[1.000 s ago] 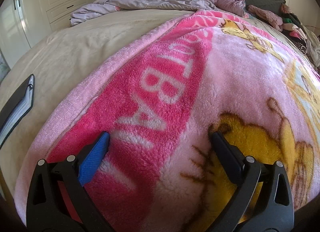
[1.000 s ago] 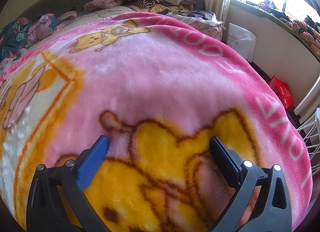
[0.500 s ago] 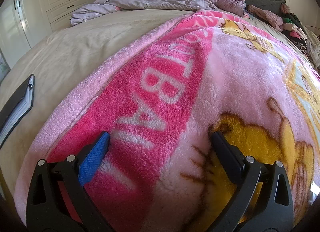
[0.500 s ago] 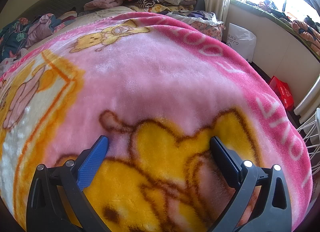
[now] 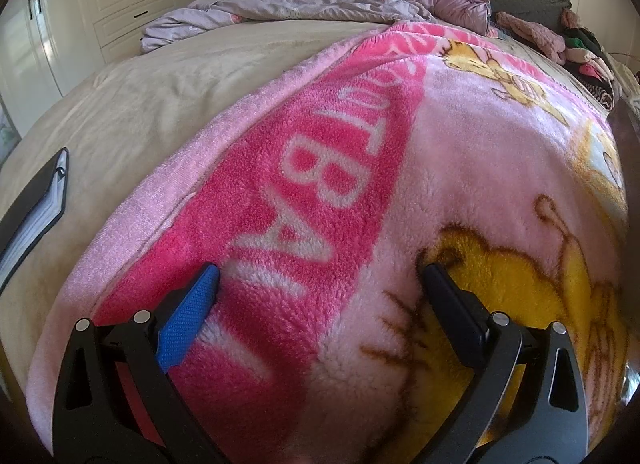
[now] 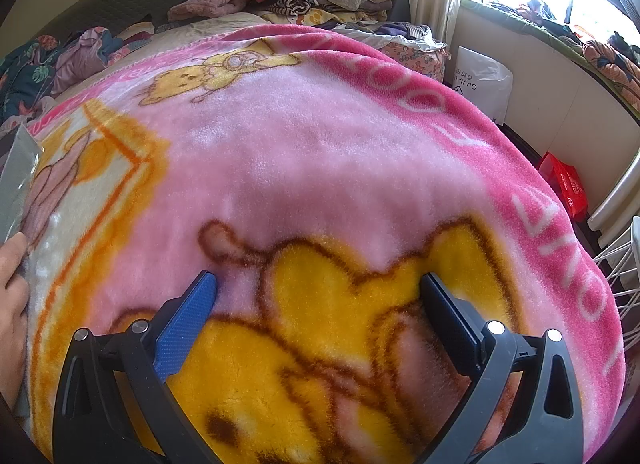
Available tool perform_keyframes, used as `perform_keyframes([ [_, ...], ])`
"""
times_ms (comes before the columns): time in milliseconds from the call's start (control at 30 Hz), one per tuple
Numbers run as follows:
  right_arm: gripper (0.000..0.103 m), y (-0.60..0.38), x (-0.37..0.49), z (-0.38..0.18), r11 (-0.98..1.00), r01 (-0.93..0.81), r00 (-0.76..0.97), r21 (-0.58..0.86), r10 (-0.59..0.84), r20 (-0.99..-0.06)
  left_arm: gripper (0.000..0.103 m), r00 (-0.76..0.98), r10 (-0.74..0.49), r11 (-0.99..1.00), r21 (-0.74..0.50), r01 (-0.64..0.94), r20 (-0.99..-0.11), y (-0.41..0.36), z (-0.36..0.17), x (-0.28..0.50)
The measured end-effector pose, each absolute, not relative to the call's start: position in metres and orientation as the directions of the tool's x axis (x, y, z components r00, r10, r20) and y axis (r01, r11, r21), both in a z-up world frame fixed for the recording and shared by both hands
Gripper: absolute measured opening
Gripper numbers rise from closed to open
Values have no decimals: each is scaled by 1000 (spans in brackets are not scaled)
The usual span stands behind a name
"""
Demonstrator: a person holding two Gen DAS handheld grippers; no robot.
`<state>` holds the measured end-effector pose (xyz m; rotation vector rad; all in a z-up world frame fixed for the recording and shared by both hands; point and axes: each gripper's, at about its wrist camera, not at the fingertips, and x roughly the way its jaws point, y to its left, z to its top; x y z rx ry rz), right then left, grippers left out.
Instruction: Organize jewelry
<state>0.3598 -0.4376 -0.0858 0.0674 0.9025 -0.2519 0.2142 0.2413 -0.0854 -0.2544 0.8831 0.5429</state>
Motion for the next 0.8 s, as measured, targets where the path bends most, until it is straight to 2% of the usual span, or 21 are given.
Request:
perform_keyframes([
  [800,98,-438,358,-86,968,245,593,-48,-189,-783,93,509,345,836,12,-548,-788,240,-86,214],
])
